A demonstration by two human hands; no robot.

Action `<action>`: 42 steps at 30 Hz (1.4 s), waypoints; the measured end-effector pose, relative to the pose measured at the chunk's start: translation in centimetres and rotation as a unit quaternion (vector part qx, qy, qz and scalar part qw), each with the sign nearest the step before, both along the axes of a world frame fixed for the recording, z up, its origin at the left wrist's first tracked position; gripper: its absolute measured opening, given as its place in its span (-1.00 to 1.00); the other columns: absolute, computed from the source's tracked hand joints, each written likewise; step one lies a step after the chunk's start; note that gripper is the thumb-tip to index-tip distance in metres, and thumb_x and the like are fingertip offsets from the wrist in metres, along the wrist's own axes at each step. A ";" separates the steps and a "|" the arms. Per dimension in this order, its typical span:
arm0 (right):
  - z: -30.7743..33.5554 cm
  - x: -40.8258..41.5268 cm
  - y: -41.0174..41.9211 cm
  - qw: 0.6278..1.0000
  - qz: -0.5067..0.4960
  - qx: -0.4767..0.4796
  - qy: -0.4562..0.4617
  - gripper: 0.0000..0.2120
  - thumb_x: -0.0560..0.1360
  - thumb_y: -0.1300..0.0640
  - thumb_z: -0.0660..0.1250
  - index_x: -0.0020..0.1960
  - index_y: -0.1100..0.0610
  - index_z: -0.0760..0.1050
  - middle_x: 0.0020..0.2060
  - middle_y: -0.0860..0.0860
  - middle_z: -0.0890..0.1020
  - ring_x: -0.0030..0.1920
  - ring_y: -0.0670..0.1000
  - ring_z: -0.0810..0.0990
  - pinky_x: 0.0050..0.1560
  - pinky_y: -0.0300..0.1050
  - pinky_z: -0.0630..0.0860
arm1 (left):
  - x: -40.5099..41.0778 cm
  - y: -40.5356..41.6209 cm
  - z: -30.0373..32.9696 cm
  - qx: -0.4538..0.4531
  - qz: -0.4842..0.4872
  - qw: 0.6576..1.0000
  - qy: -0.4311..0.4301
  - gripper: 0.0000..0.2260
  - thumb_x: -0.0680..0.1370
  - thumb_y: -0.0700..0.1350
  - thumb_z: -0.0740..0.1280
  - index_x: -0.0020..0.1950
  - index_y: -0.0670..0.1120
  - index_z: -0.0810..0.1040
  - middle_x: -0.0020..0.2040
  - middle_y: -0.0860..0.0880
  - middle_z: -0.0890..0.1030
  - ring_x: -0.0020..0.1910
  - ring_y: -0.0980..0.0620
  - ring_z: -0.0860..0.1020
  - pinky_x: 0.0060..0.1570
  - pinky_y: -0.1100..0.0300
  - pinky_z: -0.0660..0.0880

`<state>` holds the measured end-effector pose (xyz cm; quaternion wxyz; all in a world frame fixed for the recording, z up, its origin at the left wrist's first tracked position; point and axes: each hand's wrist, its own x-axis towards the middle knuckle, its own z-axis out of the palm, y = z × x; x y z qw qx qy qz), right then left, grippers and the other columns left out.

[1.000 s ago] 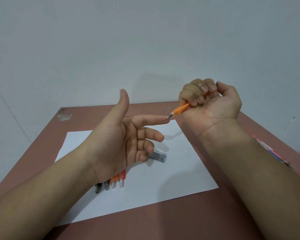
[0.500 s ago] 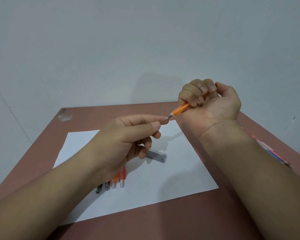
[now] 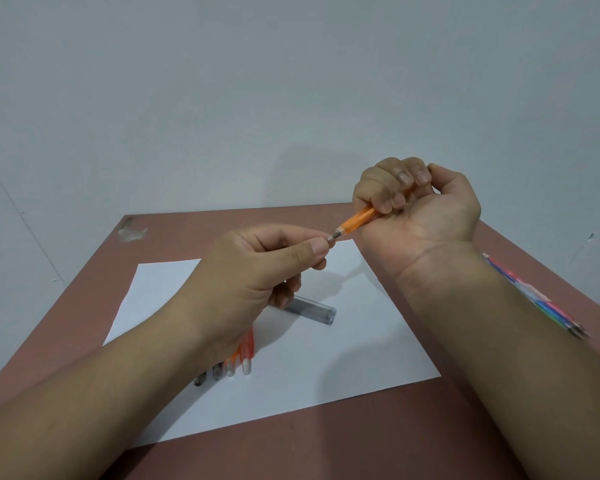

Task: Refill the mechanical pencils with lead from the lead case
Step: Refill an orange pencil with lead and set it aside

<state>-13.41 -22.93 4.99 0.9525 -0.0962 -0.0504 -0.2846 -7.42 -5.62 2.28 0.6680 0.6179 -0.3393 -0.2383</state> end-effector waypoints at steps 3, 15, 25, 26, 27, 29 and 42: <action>-0.1 0.0 0.0 1.000 0.000 -0.001 -0.002 -0.62 0.57 0.05 0.03 -0.40 0.13 0.26 -0.44 0.00 0.28 -0.53 -0.02 0.17 -0.51 -0.23 0.17 | 0.1 0.0 -0.1 0.001 0.008 1.000 -0.006 -0.83 0.36 0.01 0.48 -0.13 -0.03 0.75 -0.23 0.00 0.65 -0.33 0.05 0.42 -0.37 0.21 0.35; -0.4 1.3 0.3 0.986 -0.016 -0.127 0.103 -0.55 0.67 -0.14 0.14 -0.20 0.18 0.43 -0.34 0.06 0.41 -0.41 0.02 0.42 -0.34 -0.16 0.48 | 0.9 0.0 -0.4 0.022 0.061 0.997 -0.029 -0.91 0.52 -0.12 0.45 -0.12 -0.11 0.72 -0.28 -0.02 0.63 -0.39 0.07 0.43 -0.45 0.24 0.38; -1.6 1.7 0.9 0.833 -0.095 -0.442 0.318 -0.86 0.59 0.23 0.40 0.13 0.07 0.54 -0.13 0.01 0.55 -0.20 -0.02 0.55 -0.05 -0.06 0.62 | 2.0 0.2 -1.2 0.142 0.160 0.960 -0.182 -0.89 0.52 -0.06 0.45 -0.20 0.02 0.68 -0.43 0.16 0.53 -0.44 0.21 0.41 -0.40 0.46 0.34; -1.6 1.6 1.0 0.821 -0.106 -0.459 0.324 -0.77 0.57 0.24 0.42 0.17 0.03 0.51 -0.14 0.01 0.60 -0.18 -0.01 0.59 0.01 -0.03 0.64 | 1.8 0.3 -1.2 0.151 0.162 0.954 -0.203 -0.90 0.52 -0.06 0.45 -0.20 0.02 0.67 -0.44 0.18 0.52 -0.44 0.21 0.40 -0.40 0.46 0.34; -1.6 1.5 1.1 0.811 -0.117 -0.470 0.327 -0.71 0.55 0.25 0.44 0.21 0.02 0.50 -0.17 -0.01 0.64 -0.17 0.02 0.64 0.06 0.00 0.66 | 1.6 0.4 -1.1 0.162 0.162 0.947 -0.227 -0.90 0.52 -0.06 0.45 -0.20 0.03 0.66 -0.45 0.20 0.51 -0.46 0.20 0.40 -0.41 0.46 0.33; -1.3 1.3 1.3 0.800 -0.132 -0.480 0.335 -0.68 0.52 0.26 0.47 0.23 0.06 0.53 -0.22 -0.04 0.68 -0.15 0.03 0.68 0.03 0.00 0.66 | 1.1 0.4 -0.8 0.173 0.160 0.931 -0.278 -0.90 0.53 -0.06 0.44 -0.19 0.05 0.65 -0.43 0.25 0.53 -0.44 0.20 0.43 -0.39 0.46 0.35; 2.0 -9.0 -3.5 0.492 -0.228 -0.656 0.525 -0.87 0.48 0.11 0.46 0.00 -0.07 0.68 -0.19 -0.12 0.71 -0.24 -0.14 0.69 -0.12 -0.08 0.68 | -3.6 -1.9 2.0 0.251 -0.013 0.846 -0.470 -0.64 0.53 0.27 0.31 0.31 0.30 0.49 0.16 0.46 0.46 -0.02 0.44 0.42 0.06 0.38 0.36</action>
